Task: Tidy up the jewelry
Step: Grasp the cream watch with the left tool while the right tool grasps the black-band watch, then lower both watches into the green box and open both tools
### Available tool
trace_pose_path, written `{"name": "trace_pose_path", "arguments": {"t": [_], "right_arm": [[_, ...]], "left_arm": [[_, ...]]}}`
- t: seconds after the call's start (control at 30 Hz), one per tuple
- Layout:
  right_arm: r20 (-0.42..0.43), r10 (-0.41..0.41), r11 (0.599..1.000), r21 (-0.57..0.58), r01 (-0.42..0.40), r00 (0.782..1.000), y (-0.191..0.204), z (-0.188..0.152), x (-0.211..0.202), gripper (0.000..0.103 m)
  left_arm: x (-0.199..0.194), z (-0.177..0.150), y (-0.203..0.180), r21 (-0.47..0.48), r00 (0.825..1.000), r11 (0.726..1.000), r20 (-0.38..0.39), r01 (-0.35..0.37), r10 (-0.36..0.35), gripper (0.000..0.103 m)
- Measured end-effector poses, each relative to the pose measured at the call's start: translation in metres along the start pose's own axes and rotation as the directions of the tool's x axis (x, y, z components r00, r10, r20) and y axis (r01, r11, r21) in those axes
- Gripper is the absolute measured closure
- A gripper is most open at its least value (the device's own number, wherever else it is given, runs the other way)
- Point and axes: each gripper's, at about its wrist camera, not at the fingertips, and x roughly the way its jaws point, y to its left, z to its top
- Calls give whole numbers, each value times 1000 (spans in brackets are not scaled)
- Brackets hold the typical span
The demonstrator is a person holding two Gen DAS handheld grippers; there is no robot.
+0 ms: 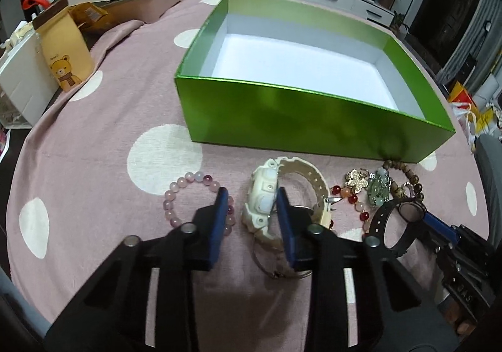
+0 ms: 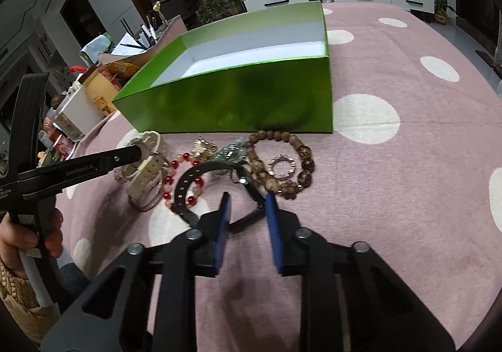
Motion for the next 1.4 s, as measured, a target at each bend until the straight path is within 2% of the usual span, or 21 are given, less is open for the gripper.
{"name": "trace_pose_path", "arguments": {"t": [0.07,0.23,0.4,0.6,0.7,0.9,1.2,1.4], "right_arm": [[7,-6,1000,5,6,1000,-4,-1,0,90],[39,-8,1000,2,8,999,-6,0,-7,92],[109,26,1000,15,-27,994,-10,8,-34,92],[207,27,999,15,-30,978,-15,32,-56,92],[246,18,1000,15,-23,969,-15,44,-56,92],[269,39,999,20,-46,962,-17,55,-55,92],[309,41,999,10,-47,950,-20,77,-59,92],[293,37,999,6,-41,955,-17,95,-40,92]], "left_arm": [[2,-1,-2,18,1000,1000,-2,0,0,82],[-2,-3,-1,4,1000,1000,15,7,-7,84],[-28,0,-2,-10,996,1000,84,26,-25,86],[-57,16,-12,21,983,999,179,40,-43,87],[-50,24,-18,40,984,998,173,39,-46,87],[-36,26,-23,45,989,998,142,39,-45,87],[-71,49,-33,65,969,997,240,44,-58,89],[-78,75,-42,81,958,996,280,42,-64,89]]}}
